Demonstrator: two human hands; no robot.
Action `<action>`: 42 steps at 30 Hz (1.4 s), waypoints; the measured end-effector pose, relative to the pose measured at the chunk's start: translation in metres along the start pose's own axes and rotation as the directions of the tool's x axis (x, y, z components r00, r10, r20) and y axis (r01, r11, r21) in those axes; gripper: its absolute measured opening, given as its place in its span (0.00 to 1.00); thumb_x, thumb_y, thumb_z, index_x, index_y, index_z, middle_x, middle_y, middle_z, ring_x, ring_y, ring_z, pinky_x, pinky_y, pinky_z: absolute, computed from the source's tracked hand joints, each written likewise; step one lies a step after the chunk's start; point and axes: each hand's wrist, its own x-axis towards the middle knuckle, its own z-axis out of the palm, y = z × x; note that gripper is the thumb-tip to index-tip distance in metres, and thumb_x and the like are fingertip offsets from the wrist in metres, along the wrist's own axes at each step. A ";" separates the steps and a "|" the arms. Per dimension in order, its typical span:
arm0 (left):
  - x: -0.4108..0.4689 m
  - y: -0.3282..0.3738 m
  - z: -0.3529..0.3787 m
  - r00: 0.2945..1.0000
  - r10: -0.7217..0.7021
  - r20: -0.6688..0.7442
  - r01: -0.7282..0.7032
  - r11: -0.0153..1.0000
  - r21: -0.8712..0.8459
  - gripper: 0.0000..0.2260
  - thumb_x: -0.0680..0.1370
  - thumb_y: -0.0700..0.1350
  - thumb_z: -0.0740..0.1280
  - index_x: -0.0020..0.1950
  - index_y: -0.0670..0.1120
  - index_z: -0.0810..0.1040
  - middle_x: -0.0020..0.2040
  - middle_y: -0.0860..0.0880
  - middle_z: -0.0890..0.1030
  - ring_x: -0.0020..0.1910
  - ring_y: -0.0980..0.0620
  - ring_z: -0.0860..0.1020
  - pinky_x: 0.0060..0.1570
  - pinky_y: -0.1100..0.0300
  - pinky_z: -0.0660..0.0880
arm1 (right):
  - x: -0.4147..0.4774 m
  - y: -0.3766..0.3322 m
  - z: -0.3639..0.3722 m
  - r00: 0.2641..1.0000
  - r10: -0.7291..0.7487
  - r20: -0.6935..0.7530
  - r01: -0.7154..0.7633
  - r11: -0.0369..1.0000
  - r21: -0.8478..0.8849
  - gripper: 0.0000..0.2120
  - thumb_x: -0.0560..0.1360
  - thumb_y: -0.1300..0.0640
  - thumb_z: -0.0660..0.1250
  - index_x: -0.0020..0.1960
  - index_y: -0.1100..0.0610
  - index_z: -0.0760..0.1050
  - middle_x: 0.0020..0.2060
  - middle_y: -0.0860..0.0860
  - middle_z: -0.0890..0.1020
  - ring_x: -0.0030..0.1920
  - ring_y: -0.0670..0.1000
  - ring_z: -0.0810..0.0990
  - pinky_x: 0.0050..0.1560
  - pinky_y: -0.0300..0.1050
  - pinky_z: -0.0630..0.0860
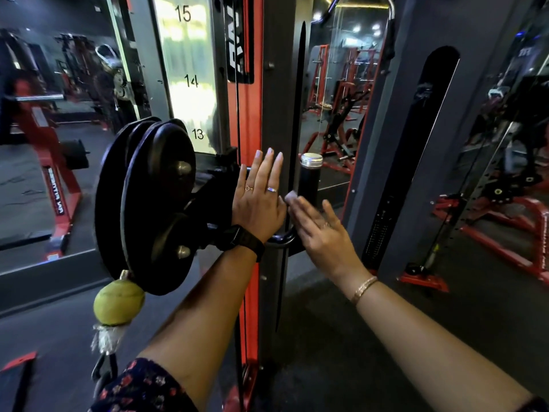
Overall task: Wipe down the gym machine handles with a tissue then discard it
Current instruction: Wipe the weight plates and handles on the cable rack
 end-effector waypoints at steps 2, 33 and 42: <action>0.000 0.003 0.001 1.000 -0.007 0.031 0.005 0.999 0.054 0.28 0.75 0.48 0.57 0.75 0.42 0.67 0.75 0.44 0.67 0.75 0.45 0.62 0.74 0.49 0.54 | -0.008 0.003 0.000 0.999 -0.027 0.032 0.027 1.000 0.001 0.23 0.82 0.67 0.45 0.76 0.62 0.57 0.76 0.53 0.58 0.76 0.51 0.57 0.76 0.55 0.39; -0.008 -0.012 0.012 0.997 0.071 -0.036 -0.068 0.995 0.068 0.27 0.75 0.40 0.60 0.75 0.46 0.67 0.74 0.47 0.68 0.75 0.49 0.62 0.76 0.52 0.51 | 0.015 0.028 -0.013 0.996 0.089 -0.016 -0.089 0.996 0.001 0.24 0.80 0.69 0.51 0.76 0.60 0.59 0.75 0.53 0.60 0.76 0.53 0.55 0.74 0.58 0.51; -0.007 -0.009 0.013 0.998 0.040 -0.040 -0.037 0.998 0.058 0.29 0.73 0.40 0.64 0.75 0.45 0.67 0.74 0.47 0.68 0.75 0.49 0.62 0.76 0.52 0.50 | 0.008 0.022 -0.015 0.996 -0.040 0.083 0.037 0.999 0.039 0.23 0.82 0.68 0.46 0.75 0.61 0.61 0.75 0.54 0.61 0.76 0.53 0.57 0.75 0.57 0.51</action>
